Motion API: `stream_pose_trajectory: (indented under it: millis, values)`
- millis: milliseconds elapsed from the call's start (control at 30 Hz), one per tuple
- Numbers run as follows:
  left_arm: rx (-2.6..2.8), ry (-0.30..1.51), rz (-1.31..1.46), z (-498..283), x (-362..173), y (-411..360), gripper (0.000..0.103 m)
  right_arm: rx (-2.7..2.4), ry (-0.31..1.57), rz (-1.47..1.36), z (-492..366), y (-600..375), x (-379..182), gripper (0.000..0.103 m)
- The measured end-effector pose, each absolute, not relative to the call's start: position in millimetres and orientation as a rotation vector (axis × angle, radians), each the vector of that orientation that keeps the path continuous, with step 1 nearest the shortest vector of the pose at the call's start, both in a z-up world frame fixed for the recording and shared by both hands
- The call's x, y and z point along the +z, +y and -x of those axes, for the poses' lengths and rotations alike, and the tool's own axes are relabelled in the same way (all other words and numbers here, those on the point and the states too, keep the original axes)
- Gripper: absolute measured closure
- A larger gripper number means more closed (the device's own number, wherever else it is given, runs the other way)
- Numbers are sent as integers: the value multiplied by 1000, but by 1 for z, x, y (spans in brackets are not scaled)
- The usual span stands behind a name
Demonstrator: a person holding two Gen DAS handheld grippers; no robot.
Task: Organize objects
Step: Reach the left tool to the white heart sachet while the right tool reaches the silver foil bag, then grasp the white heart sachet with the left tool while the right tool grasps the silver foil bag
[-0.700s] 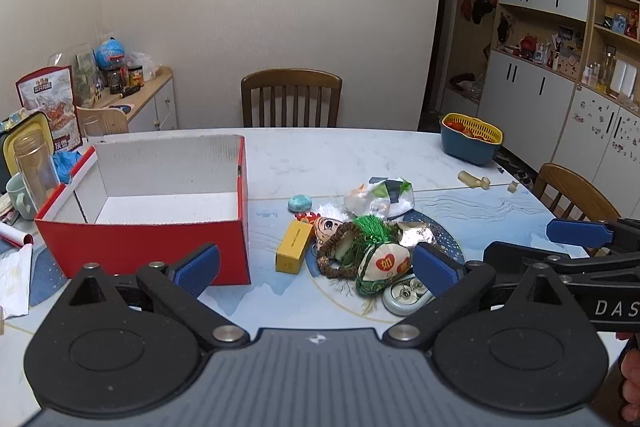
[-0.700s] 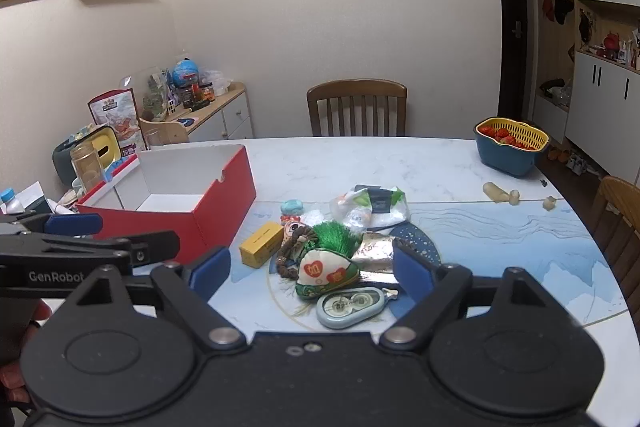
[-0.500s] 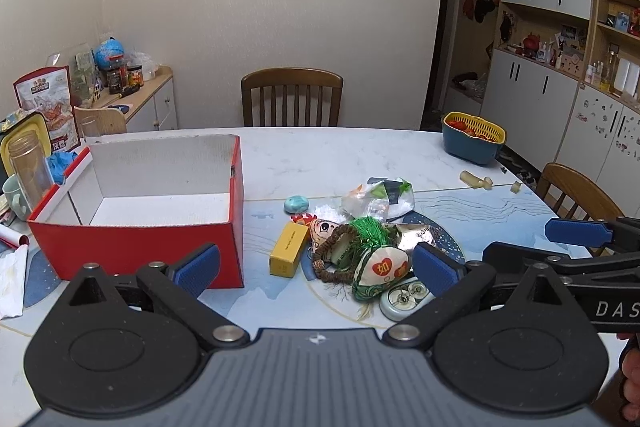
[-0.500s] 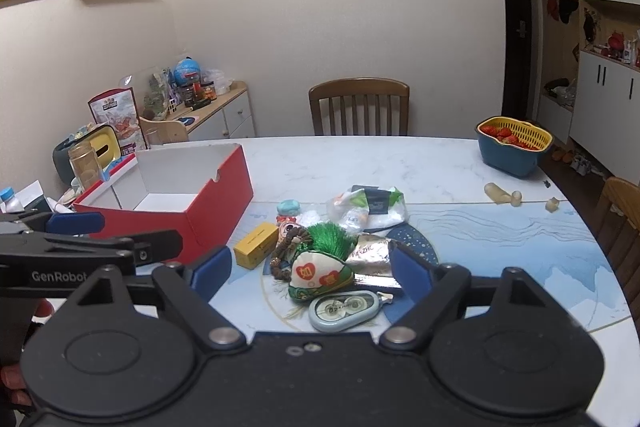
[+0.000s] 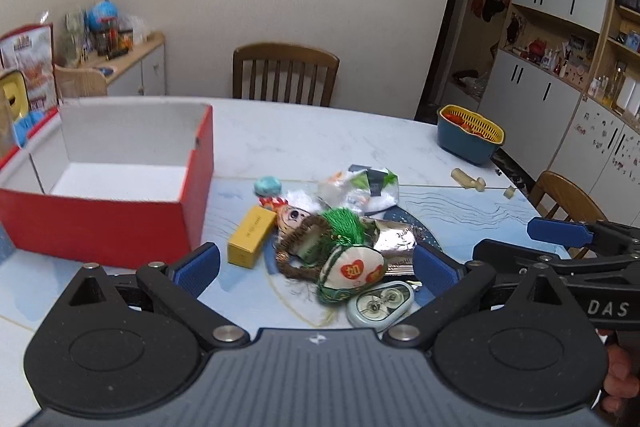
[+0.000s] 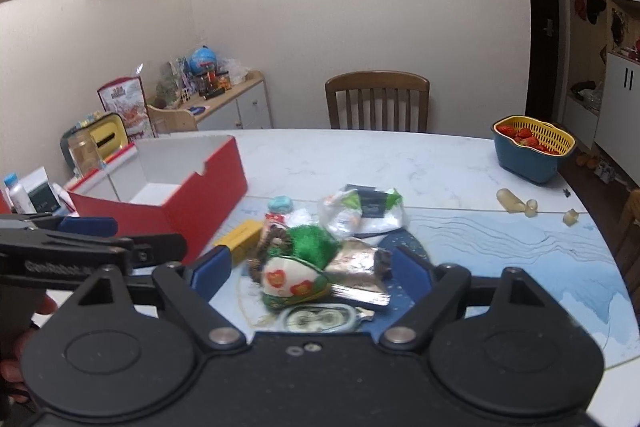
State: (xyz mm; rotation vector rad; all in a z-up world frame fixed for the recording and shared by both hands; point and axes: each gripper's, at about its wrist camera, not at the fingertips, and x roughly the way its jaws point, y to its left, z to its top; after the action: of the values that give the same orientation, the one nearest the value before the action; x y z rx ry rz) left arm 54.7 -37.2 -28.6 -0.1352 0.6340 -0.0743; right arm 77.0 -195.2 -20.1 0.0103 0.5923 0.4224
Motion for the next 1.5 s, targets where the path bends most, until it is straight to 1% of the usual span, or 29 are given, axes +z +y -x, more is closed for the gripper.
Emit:
stream_pose_trajectory:
  millis: [300,467,700,900,1033,1100,1167,1200,1233,1267,1300,1367,1400,1500]
  values:
    - [-28,658,9,-86,-55,-72,0,414,656,65,-131,-214,-47,17]
    - [-24,681,-11,-105,-72,-85,0,410,695,76,-160,-214,-64,23]
    - [-32,706,-28,-130,-98,-100,0,460,774,60,-193,-204,-90,23]
    - [-27,751,-10,-148,-114,-103,1,487,857,22,-215,-199,-108,27]
    - [-42,779,-15,-157,-121,-106,7,505,901,20,-220,-195,-116,39]
    - [-54,787,-24,-161,-123,-107,12,509,922,6,-224,-194,-118,41]
    - [-69,799,-28,-164,-125,-108,22,511,937,-2,-227,-194,-120,45]
    - [-75,807,-27,-165,-126,-108,25,513,943,-5,-228,-193,-120,46]
    - [-81,815,-22,-166,-127,-108,30,517,946,-9,-229,-193,-121,49]
    - [-88,821,-16,-167,-128,-108,37,527,952,-17,-229,-194,-121,54]
    - [-89,821,-14,-167,-128,-109,38,537,957,-28,-229,-194,-122,57]
    - [-91,820,-25,-166,-127,-111,39,553,961,-47,-229,-195,-121,69]
    - [-92,821,-30,-167,-127,-112,39,552,958,-47,-228,-194,-120,69]
    - [-89,826,-39,-167,-125,-114,42,559,947,-37,-227,-194,-119,75]
